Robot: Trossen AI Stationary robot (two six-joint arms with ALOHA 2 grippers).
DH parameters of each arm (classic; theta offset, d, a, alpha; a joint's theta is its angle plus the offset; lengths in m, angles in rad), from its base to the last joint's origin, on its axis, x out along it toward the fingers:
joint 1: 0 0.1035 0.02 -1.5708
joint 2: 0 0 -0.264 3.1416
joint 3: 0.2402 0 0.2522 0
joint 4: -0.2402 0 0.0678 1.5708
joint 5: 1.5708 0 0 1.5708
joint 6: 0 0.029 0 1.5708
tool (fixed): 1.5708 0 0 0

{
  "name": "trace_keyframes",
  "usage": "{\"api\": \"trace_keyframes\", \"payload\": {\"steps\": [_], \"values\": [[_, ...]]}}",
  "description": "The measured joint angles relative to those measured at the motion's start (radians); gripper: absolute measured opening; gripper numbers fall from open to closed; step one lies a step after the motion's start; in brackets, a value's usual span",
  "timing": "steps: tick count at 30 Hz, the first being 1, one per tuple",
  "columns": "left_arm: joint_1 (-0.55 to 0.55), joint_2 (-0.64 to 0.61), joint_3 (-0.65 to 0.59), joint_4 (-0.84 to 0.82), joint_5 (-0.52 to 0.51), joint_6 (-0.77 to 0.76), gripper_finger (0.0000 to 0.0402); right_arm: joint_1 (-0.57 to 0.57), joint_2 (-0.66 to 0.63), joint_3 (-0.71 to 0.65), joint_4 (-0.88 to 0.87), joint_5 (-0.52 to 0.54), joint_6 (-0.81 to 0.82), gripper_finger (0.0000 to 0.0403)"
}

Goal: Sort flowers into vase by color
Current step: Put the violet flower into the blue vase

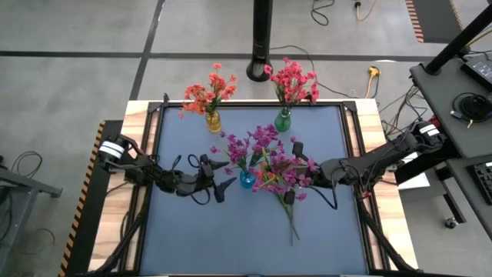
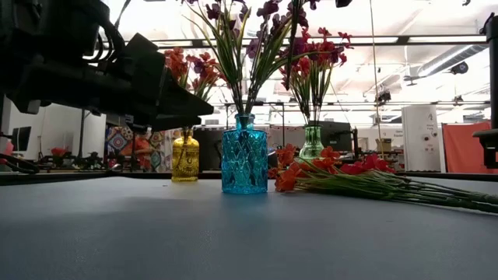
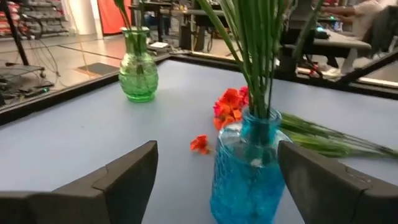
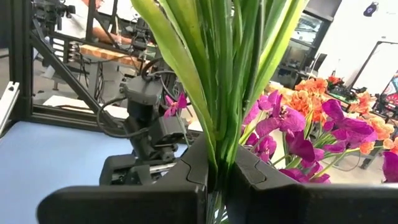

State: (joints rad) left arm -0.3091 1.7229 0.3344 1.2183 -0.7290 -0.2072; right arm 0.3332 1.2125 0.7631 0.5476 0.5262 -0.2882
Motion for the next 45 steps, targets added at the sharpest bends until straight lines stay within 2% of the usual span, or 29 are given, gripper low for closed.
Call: {"api": "trace_keyframes", "payload": {"steps": [4, 7, 9, 15, 18, 20, 25, 28, 40, 45], "values": [[0.006, 0.0, 0.012, -0.045, -0.002, -0.003, 0.0355, 0.0, 0.0, 0.0, 0.0, 0.0, 0.0, 0.0018], [0.006, 0.001, 0.025, -0.068, -0.093, -0.012, 0.0388, 0.0, 0.0, 0.0, -0.001, 0.0, 0.019, 0.0018], [0.006, 0.001, 0.025, -0.049, -0.083, 0.003, 0.0397, 0.0, 0.0, 0.0, -0.019, 0.0, 0.043, 0.0018], [0.068, 0.052, 0.023, -0.043, 0.113, -0.043, 0.0382, -0.007, 0.0, 0.0, -0.071, 0.0, 0.094, 0.0018], [0.081, 0.114, 0.024, 0.067, 0.216, -0.035, 0.0369, -0.007, 0.0, 0.0, -0.073, 0.0, 0.09, 0.0018], [0.081, 0.162, 0.023, 0.156, 0.247, -0.021, 0.0363, -0.007, 0.0, 0.0, -0.072, 0.0, 0.088, 0.0018], [0.081, 0.301, 0.044, 0.323, 0.295, -0.023, 0.036, -0.007, 0.0, 0.0, -0.079, -0.001, 0.082, 0.0018], [0.081, 0.372, 0.078, 0.349, 0.307, -0.018, 0.0359, -0.016, 0.0, 0.0, -0.088, -0.002, 0.083, 0.0018], [0.117, 0.387, 0.116, 0.353, 0.299, 0.052, 0.0359, -0.044, 0.0, -0.004, -0.142, -0.002, 0.122, 0.0018], [0.142, 0.421, 0.152, 0.353, 0.365, 0.042, 0.0359, -0.046, 0.0, -0.006, -0.145, -0.002, 0.125, 0.0018]]}}
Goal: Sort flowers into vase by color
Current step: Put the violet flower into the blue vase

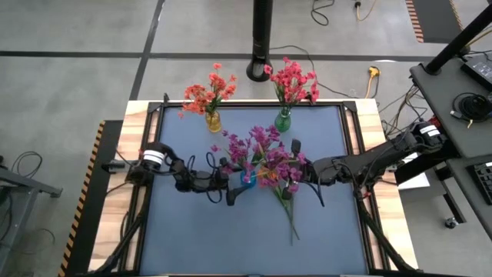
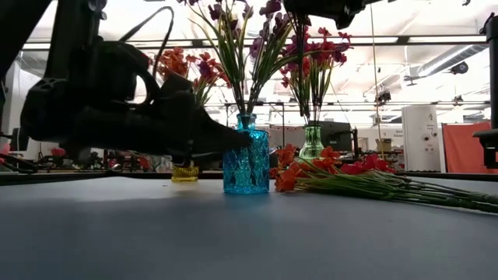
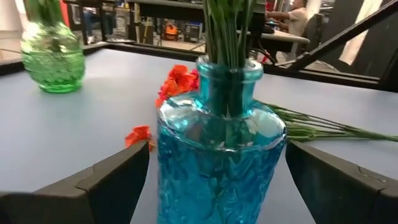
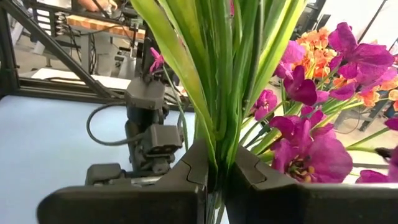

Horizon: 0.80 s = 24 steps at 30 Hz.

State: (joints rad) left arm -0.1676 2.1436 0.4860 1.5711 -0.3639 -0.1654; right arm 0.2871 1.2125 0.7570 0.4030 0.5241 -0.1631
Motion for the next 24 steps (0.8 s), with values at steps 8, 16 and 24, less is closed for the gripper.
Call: {"api": "trace_keyframes", "payload": {"steps": [8, 16, 24], "values": [[0.021, 0.02, 0.025, -0.001, 0.017, -0.004, 0.0359, 0.0, 0.0, -0.008, -0.002, 0.0, 0.014, 0.0018], [0.043, 0.022, 0.039, 0.0, 0.037, 0.002, 0.0352, 0.0, 0.0, -0.01, -0.002, -0.007, 0.018, 0.0018], [0.045, 0.069, 0.062, -0.001, 0.043, -0.032, 0.0316, 0.0, 0.0, -0.013, -0.002, -0.019, 0.041, 0.0018]]}}
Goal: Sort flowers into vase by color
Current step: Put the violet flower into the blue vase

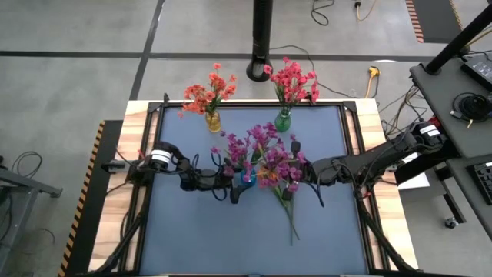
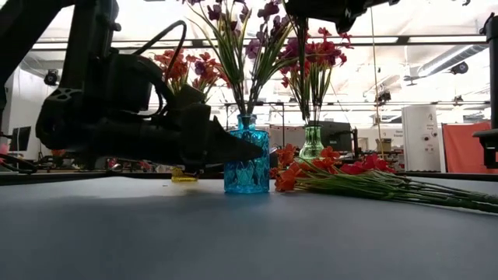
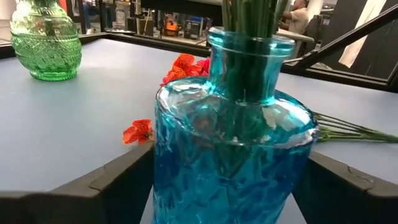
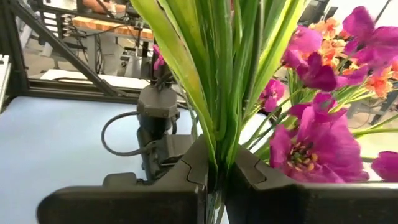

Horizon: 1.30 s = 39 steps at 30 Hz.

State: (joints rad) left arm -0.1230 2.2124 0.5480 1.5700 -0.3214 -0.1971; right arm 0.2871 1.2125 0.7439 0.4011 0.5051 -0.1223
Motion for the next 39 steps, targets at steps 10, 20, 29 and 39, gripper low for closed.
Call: {"api": "trace_keyframes", "payload": {"steps": [10, 20, 29, 39], "values": [[0.001, -0.001, -0.001, 0.002, 0.0, -0.005, 0.029, 0.0, 0.0, -0.015, 0.052, -0.079, 0.026, 0.0018], [0.001, -0.002, -0.006, 0.004, 0.0, -0.021, 0.0288, -0.027, 0.049, -0.052, 0.33, -0.121, -0.034, 0.0018], [0.0, -0.002, -0.007, 0.001, 0.0, 0.029, 0.0287, -0.079, 0.177, -0.052, 0.521, -0.12, -0.099, 0.0018], [0.0, -0.002, -0.008, 0.001, -0.007, 0.057, 0.0287, -0.1, 0.213, -0.052, 0.54, -0.121, -0.098, 0.0018]]}}
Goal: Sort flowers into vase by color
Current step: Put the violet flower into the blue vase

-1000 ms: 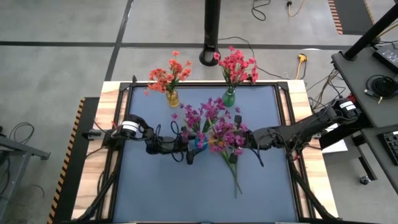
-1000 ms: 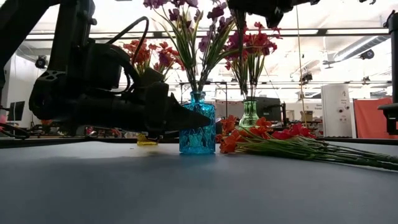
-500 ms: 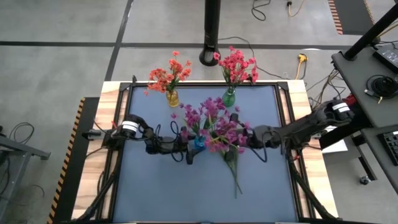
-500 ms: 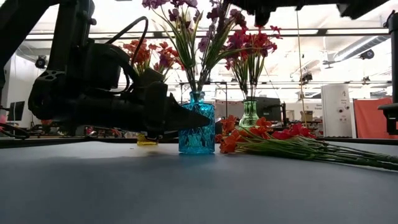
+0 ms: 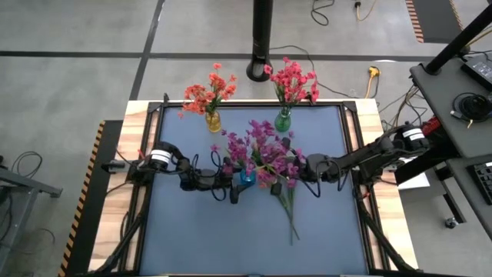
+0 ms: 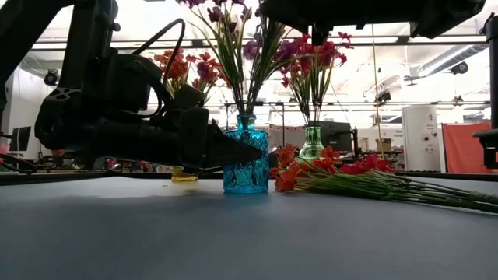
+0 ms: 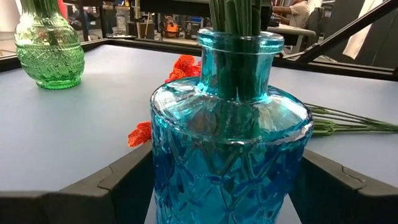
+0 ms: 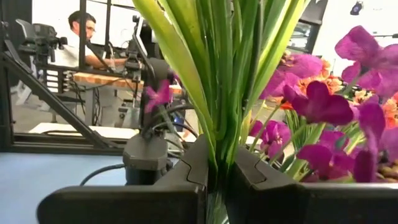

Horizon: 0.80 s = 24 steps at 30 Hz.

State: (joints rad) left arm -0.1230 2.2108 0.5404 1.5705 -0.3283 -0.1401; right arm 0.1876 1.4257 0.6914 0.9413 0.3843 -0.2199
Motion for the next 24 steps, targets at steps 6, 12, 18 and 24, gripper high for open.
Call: {"api": "trace_keyframes", "payload": {"steps": [6, 12, 18, 24], "values": [[0.0, 0.007, 0.001, 0.005, -0.003, 0.001, 0.0287, 0.0, 0.025, 0.0, 0.003, 0.0, 0.002, 0.0018], [0.0, 0.014, 0.008, 0.006, -0.007, 0.001, 0.0287, 0.0, 0.07, 0.0, 0.022, 0.0, 0.023, 0.0018], [0.0, 0.015, 0.008, 0.005, -0.01, 0.0, 0.0287, 0.0, 0.115, 0.0, 0.041, 0.0, 0.037, 0.0018], [0.0, 0.015, 0.008, 0.002, -0.017, -0.004, 0.0287, -0.001, 0.153, 0.006, 0.045, 0.0, 0.053, 0.0018]]}}
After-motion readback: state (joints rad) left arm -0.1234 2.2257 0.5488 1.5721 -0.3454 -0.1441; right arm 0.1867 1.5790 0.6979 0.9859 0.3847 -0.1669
